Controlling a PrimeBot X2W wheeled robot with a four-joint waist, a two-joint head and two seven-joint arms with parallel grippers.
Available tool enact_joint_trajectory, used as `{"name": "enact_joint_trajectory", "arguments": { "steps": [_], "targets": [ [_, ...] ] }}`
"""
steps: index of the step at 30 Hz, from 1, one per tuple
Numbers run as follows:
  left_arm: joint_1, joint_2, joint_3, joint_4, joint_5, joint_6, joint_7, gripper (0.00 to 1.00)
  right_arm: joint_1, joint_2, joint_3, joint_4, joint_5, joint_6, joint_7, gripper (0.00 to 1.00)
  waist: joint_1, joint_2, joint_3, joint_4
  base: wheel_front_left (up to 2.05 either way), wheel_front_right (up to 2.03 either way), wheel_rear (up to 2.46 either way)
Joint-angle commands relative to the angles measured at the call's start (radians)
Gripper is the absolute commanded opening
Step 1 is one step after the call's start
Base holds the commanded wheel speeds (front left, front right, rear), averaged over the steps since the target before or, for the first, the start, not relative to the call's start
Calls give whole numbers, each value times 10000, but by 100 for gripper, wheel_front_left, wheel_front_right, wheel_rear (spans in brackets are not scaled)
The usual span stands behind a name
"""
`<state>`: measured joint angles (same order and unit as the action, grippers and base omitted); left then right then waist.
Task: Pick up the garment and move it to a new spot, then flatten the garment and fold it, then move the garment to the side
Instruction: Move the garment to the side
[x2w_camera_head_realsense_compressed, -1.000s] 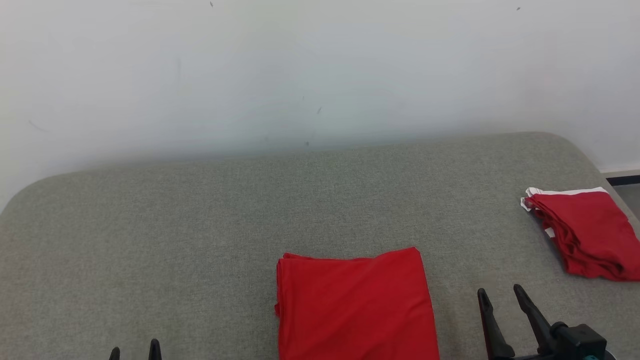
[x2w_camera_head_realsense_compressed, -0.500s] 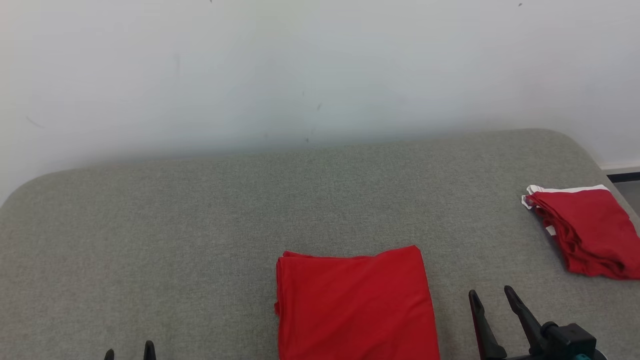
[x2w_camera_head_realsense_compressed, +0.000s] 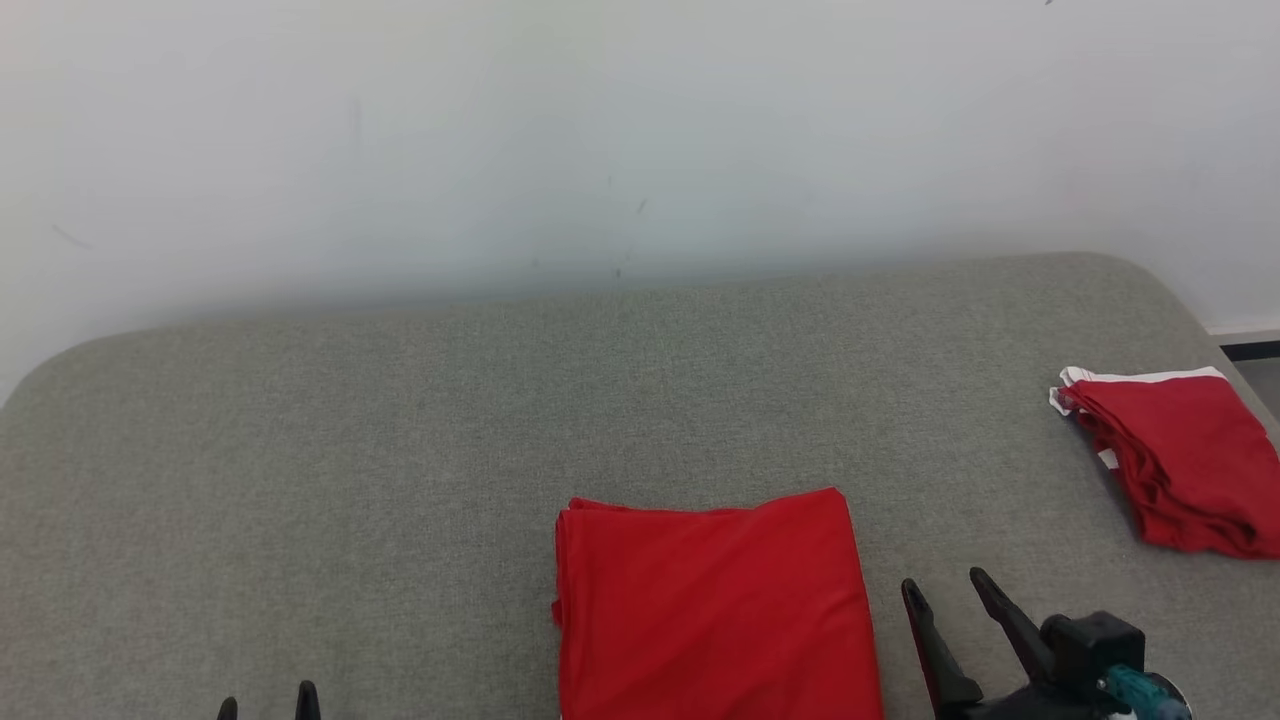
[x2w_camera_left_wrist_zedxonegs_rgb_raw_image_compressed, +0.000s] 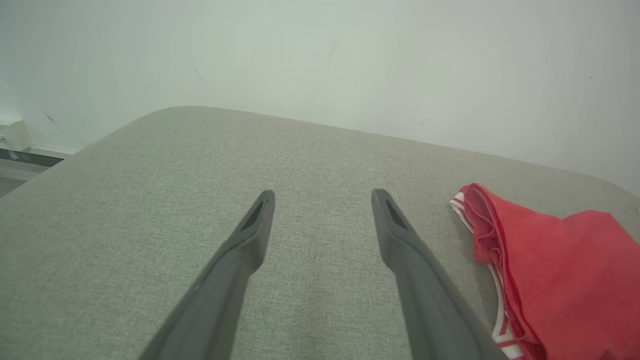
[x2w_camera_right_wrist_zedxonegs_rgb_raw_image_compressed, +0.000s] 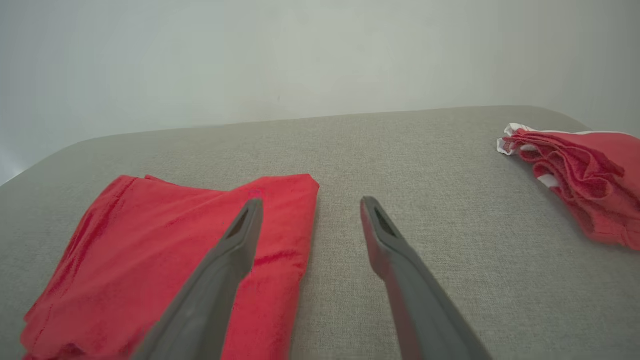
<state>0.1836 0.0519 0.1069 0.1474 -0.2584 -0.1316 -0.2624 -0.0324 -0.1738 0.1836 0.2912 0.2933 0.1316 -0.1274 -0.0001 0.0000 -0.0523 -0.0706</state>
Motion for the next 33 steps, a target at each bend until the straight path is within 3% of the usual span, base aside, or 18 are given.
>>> {"name": "enact_joint_trajectory", "arguments": {
  "steps": [1, 11, 18, 23, 33],
  "targets": [
    [-57, -23, -14, 19, -105, 17, -27, 100, -119, -59, 13, -85, -15, -28, 142, 100, 1, 0, 6, 24, 0, 0, 0],
    [-152, -22, -123, 0, -206, 17, -27, 100, -550, 291, -693, -915, 230, -28, 4686, 100, 1, 0, 167, 268, 0, 0, 0],
    [-241, -21, -376, -52, -215, 17, -27, 100, -719, 448, -1118, -1138, -189, -28, 7050, 100, 1, 0, 451, 583, 0, 0, 0],
    [-445, -23, -589, -113, -247, 17, -27, 100, -917, 522, -1438, -1148, -459, -28, 8065, 100, 1, 0, 865, 869, 0, 0, 0],
    [-847, -20, -804, -99, -262, 17, -27, 100, -1334, 811, -1821, -983, -549, -28, 8388, 100, 1, 0, 1607, 1409, 0, 0, 0]
  ]
}}
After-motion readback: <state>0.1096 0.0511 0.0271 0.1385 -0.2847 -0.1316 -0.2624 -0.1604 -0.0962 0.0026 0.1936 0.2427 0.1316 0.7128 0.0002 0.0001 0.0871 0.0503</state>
